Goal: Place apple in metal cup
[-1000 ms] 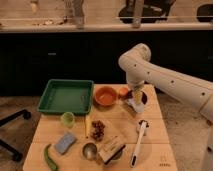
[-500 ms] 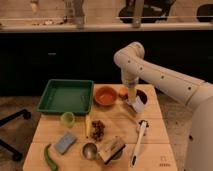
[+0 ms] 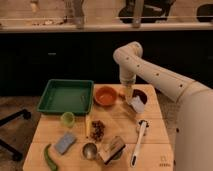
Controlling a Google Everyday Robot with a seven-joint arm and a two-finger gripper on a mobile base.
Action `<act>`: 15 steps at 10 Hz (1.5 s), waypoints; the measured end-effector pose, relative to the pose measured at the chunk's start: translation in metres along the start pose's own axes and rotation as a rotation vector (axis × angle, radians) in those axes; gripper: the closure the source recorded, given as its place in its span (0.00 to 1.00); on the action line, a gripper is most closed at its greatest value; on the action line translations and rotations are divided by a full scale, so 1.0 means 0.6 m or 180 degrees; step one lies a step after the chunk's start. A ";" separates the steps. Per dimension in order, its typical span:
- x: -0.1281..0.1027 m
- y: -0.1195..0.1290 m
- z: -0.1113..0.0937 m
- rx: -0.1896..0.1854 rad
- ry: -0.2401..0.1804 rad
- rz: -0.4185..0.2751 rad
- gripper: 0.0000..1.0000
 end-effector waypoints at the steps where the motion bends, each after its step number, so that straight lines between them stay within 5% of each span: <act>1: -0.006 -0.003 0.002 -0.0011 -0.0002 0.0000 0.20; 6: -0.041 -0.017 0.003 0.0051 0.0087 -0.0074 0.20; 12: -0.035 -0.016 0.004 0.0039 0.0078 -0.0033 0.20; 15: -0.017 -0.033 0.058 -0.0072 0.0019 0.0157 0.20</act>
